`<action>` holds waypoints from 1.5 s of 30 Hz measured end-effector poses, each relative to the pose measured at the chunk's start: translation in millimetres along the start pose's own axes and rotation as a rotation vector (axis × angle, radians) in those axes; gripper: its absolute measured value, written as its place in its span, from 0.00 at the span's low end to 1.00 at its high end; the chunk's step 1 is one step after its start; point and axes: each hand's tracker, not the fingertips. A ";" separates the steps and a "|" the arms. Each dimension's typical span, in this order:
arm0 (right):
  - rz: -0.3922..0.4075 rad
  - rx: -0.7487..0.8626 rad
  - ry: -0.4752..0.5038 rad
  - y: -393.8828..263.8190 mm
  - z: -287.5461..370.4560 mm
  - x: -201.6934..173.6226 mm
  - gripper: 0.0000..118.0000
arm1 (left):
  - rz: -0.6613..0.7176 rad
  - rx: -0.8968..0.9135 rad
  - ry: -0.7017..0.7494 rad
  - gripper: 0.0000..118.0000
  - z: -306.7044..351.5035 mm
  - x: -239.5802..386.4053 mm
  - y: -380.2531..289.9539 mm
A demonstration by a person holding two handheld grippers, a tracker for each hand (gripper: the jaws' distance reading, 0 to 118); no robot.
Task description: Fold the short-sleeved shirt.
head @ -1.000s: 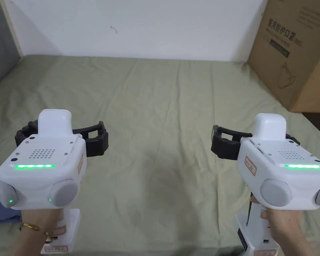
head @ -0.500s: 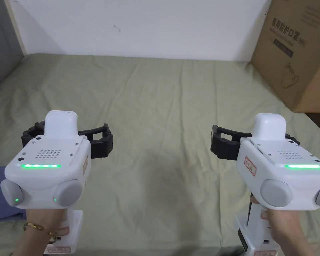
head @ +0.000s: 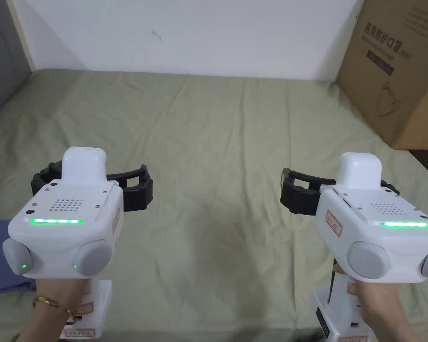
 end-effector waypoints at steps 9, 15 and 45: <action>0.006 -0.001 0.004 -0.3 0.0 -0.5 1.00 | 0.000 0.002 0.002 0.99 0.0 -0.4 -1.3; 0.004 0.001 0.005 -0.3 -0.1 -0.2 1.00 | -0.003 0.004 0.005 0.99 0.9 0.8 -1.3; 0.013 0.003 0.010 1.0 -0.4 -1.1 1.00 | -0.013 -0.003 -0.002 0.99 1.9 2.5 -2.7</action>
